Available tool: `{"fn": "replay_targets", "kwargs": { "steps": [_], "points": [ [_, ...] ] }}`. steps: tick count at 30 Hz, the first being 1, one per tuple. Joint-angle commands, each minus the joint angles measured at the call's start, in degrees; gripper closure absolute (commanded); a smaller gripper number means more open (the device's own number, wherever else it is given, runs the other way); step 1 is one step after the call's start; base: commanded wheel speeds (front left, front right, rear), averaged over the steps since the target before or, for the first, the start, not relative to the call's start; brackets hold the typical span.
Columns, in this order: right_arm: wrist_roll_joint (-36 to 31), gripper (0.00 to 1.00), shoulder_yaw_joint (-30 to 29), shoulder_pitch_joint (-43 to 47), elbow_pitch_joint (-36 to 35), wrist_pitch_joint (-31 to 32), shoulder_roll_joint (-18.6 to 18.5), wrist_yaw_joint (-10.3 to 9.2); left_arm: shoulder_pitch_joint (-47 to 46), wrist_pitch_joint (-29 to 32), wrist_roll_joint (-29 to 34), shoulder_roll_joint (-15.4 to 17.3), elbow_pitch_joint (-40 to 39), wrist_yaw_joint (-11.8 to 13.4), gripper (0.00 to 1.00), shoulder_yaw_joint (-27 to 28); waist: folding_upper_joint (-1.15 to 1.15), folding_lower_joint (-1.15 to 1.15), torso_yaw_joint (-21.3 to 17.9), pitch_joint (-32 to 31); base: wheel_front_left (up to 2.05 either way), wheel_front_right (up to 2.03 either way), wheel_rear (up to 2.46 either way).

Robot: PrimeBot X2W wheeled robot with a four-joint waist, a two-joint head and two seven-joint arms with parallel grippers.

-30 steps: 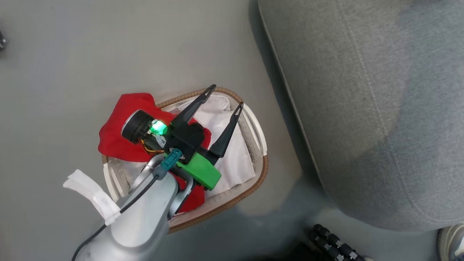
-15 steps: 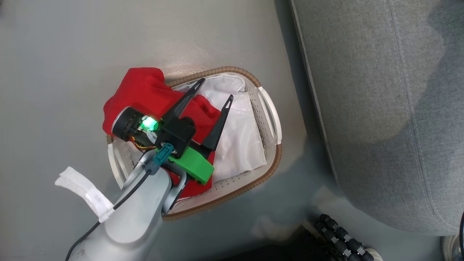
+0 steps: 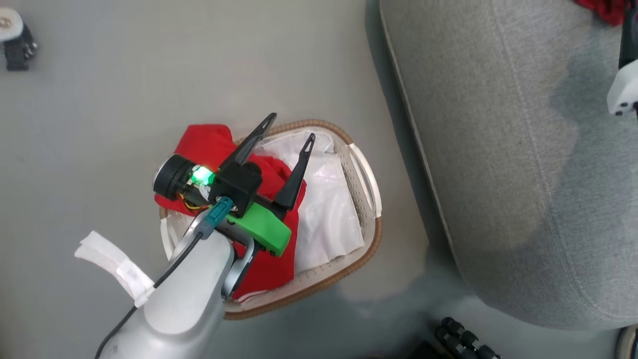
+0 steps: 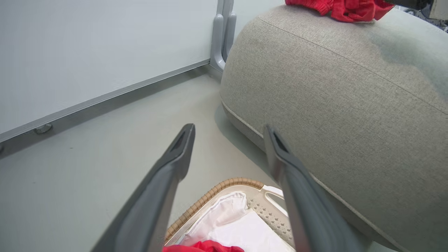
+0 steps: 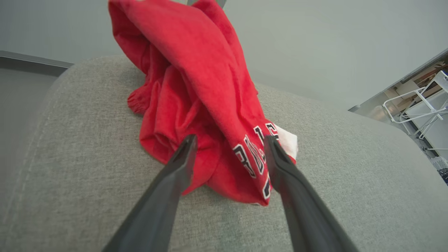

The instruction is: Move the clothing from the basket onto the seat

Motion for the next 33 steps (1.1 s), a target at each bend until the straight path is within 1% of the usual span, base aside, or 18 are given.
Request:
{"fn": "replay_targets", "kwargs": {
  "steps": [1, 9, 13, 17, 22, 26, 30, 33],
  "points": [
    [0.56, 0.0, 0.32, 1.63, -0.68, -0.03, -0.49, -0.08, 1.24, -0.38, -0.49, -0.27, 0.28, 0.15, 0.0, 0.39, 0.0, 0.0, 0.67, -4.49, 0.0, 0.0, 0.0],
    [1.79, 0.0, 2.73, 5.48, -3.36, -0.03, -1.54, -0.08, 5.24, -0.35, -1.55, -1.42, -1.2, 0.2, 0.0, 4.92, 0.0, 0.0, 2.98, -14.83, 0.0, 0.0, 0.0],
    [2.44, 0.0, 3.18, 7.26, -5.42, -0.04, -0.57, -0.08, 8.23, -0.36, -2.36, -2.54, -1.7, 0.36, 0.0, 8.41, 0.0, 0.0, 4.66, -19.85, 0.0, 0.0, 0.0],
    [3.84, 0.0, 2.82, 10.37, -8.67, -0.03, 1.92, -0.08, 11.82, -0.37, -2.77, -3.29, -2.23, 0.61, 0.0, 12.44, 0.0, 0.0, 6.24, -24.02, 0.0, 0.0, 0.0],
    [5.61, 0.0, 2.39, 16.66, -12.91, -0.04, 7.08, -0.08, 17.51, -0.37, -3.48, -4.29, -3.18, 0.93, 0.0, 18.49, 0.0, 0.0, 7.92, -28.66, 0.0, 0.0, 0.0],
    [6.93, 0.0, 2.8, 21.67, -15.09, -0.04, 11.42, -0.08, 21.93, -0.37, -3.51, -4.83, -4.21, 1.21, 0.0, 23.16, 0.0, 0.0, 8.91, -31.16, 0.0, 0.0, 0.0],
    [8.06, 0.0, 3.38, 26.82, -17.42, -0.04, 14.34, -0.08, 25.61, -0.37, -2.74, -5.34, -4.78, 1.08, 0.0, 26.77, 0.0, 0.0, 9.95, -32.96, 0.0, 0.0, 0.0],
    [9.03, 0.0, 3.35, 31.65, -19.73, -0.04, 15.52, -0.08, 27.99, -0.37, -2.54, -5.81, -4.64, 0.6, 0.0, 28.28, 0.0, 0.0, 10.77, -34.44, 0.0, 0.0, 0.0]
  ]
}}
